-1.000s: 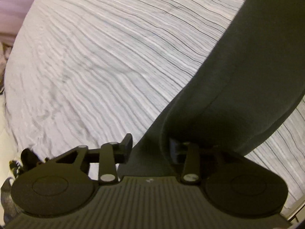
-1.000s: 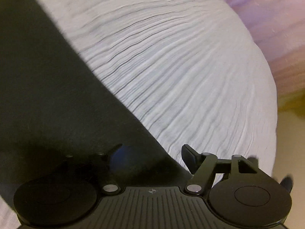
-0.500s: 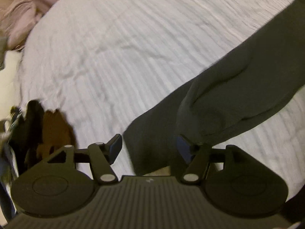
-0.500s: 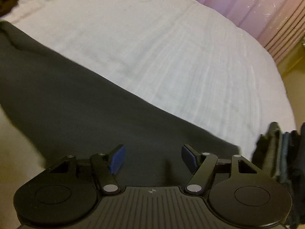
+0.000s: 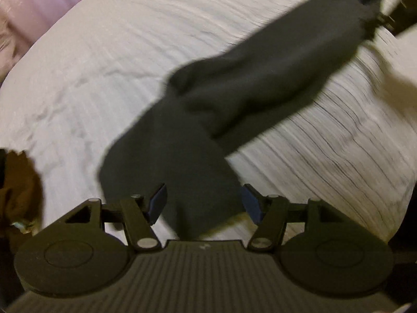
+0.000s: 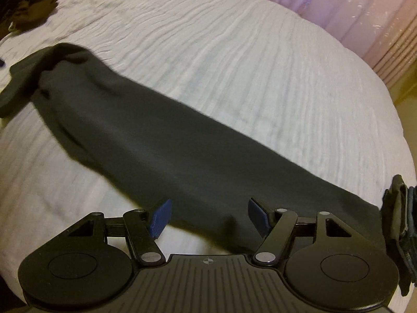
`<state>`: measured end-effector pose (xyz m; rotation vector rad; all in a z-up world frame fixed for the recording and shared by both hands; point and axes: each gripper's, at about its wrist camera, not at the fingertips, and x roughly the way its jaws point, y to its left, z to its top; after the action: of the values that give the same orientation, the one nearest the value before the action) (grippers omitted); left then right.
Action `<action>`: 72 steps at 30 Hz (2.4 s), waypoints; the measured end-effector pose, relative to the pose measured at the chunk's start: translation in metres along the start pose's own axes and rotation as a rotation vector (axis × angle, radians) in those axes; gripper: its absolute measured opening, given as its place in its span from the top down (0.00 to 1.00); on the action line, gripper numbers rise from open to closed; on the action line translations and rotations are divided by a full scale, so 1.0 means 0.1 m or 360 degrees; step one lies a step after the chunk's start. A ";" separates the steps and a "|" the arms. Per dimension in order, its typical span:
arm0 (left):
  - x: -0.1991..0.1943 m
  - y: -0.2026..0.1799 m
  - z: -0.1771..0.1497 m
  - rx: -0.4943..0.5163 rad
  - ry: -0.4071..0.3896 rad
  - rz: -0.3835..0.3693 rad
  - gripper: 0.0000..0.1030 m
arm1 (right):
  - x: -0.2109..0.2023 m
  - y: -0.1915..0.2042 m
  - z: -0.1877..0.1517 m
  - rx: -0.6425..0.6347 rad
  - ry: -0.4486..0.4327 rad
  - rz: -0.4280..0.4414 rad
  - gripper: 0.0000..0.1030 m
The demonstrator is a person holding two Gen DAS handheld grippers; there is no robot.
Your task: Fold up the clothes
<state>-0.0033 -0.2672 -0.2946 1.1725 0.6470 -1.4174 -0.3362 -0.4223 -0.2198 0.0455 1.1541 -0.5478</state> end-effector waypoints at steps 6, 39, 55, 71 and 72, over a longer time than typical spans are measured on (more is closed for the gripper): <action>0.22 -0.11 -0.14 0.0141 -0.0029 0.0129 0.91 | 0.01 0.37 0.18 -0.0124 0.0013 0.0018 0.34; 0.77 0.57 -0.65 0.1087 -0.0014 0.0391 0.69 | 0.29 0.74 0.40 0.0050 0.0077 0.0098 0.34; 0.29 1.06 -0.02 0.0522 -0.0095 0.0323 0.95 | 0.54 -0.43 -0.62 0.0690 0.0218 -0.0515 0.34; 0.35 0.80 -0.08 0.0750 0.0126 0.0307 0.95 | 0.27 -0.86 -1.17 0.0807 0.0201 -0.0769 0.21; 0.36 0.78 -0.10 0.0765 0.0134 0.0305 0.95 | 0.24 -0.84 -1.21 0.0803 0.0222 -0.0756 0.21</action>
<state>0.0778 -0.2903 -0.3129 1.6299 0.2414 -1.4033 -0.4692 -0.4668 -0.2712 0.2506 1.1398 -1.2669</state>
